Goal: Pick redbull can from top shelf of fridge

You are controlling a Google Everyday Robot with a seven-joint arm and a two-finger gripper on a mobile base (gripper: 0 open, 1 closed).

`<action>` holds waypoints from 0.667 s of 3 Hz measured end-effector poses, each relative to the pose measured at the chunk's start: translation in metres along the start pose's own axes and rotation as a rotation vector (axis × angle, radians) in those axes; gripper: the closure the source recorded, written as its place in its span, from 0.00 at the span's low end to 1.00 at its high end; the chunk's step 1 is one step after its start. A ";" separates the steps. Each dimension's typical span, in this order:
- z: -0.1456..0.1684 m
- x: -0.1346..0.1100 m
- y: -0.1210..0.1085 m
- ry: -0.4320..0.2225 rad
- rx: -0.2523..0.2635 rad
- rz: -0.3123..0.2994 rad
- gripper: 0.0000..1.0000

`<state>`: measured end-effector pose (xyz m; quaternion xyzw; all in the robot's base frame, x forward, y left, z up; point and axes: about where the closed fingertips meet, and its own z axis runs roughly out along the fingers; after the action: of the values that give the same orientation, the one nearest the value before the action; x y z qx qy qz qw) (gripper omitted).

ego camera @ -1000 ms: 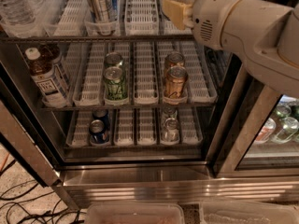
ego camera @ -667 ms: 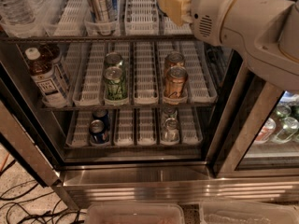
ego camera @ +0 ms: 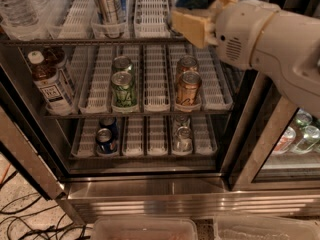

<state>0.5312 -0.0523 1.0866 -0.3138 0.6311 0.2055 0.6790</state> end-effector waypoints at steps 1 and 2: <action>-0.016 0.013 0.019 0.013 -0.037 -0.001 1.00; -0.029 0.024 0.034 0.029 -0.078 -0.015 1.00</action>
Offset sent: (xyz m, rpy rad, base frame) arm -0.0614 -0.0033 -0.0510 -0.0664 0.0360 0.1131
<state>0.4899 -0.0505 1.0572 -0.3478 0.6300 0.2203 0.6585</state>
